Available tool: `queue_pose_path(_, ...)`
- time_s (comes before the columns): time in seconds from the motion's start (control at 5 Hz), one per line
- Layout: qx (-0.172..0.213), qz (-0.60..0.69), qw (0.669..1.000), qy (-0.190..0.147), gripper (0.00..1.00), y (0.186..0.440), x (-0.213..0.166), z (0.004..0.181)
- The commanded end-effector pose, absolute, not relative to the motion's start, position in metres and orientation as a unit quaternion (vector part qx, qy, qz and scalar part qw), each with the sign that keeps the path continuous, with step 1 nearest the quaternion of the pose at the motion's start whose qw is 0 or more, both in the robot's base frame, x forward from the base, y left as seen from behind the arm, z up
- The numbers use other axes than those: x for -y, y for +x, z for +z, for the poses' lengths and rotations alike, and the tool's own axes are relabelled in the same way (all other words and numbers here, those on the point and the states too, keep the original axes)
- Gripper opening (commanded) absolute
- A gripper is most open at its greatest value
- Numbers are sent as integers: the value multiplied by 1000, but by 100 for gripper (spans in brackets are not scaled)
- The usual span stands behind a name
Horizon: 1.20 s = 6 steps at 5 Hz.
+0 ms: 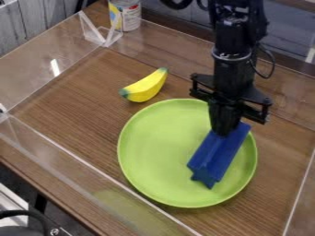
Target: Put the blue object in the green plate
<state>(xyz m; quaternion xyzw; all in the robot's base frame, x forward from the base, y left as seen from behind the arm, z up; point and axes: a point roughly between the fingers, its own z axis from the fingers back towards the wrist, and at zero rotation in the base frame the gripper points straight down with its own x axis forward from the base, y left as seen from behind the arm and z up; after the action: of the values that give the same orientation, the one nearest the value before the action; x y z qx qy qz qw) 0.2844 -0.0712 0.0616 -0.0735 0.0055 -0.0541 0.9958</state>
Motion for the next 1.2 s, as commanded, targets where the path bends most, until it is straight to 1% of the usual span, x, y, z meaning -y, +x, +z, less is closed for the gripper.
queue_pose_path(0.0, 7, -65, 995, -76, 0, 289, 74, 63)
queue_pose_path(1.0, 1, -76, 993, -87, 0, 292, 77, 47)
